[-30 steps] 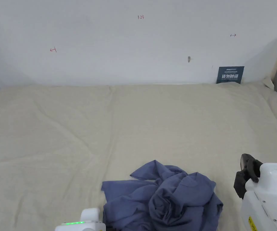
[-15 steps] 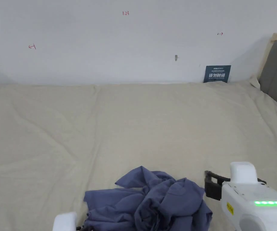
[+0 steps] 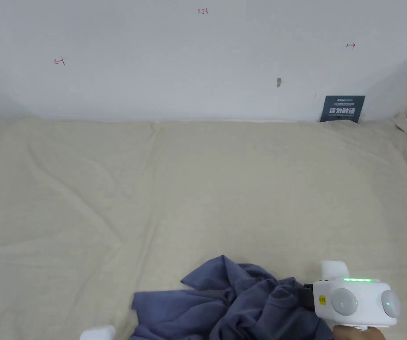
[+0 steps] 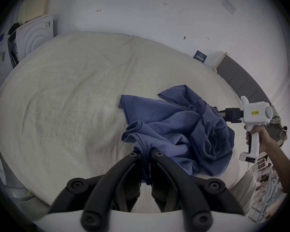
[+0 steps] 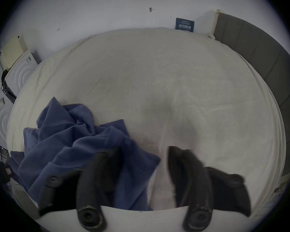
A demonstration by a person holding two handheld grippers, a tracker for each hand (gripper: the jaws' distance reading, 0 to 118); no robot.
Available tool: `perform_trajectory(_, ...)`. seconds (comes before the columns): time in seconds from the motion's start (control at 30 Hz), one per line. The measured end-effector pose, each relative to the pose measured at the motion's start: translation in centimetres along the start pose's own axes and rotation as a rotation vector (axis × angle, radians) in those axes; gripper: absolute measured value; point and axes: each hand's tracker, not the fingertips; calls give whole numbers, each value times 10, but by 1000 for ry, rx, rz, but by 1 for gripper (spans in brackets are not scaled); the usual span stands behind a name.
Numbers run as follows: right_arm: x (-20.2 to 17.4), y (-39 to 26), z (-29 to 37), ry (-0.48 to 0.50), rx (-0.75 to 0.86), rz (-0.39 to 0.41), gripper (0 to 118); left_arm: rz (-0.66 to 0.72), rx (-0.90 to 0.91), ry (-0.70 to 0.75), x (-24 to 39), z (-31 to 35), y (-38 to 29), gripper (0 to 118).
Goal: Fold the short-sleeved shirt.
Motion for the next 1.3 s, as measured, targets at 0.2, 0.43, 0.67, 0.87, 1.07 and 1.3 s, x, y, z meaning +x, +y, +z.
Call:
perform_trajectory(0.2, -5, -6, 26, -1, 91, 6, 3, 11, 7, -11, 0, 7, -2, 10)
perform_trajectory(0.43, 1, 6, 127, 29, 330, 46, 2, 68, 82, -80, 2, 31, 9, 10)
perform_trajectory(0.67, 5, 54, 241, 12, 588, 70, 2, 83, 265, -109, -1, 74, 80, 10)
perform_trajectory(0.87, 7, 115, 315, -27, 762, 78, 2, 38, 474, -90, 1, 135, 193, 10)
perform_trajectory(1.07, 8, 182, 352, -60, 841, 62, 2, -52, 605, 32, 19, 180, 301, 10)
perform_trajectory(1.3, 6, 240, 363, -70, 908, 41, 2, -115, 713, 174, 29, 203, 394, 10)
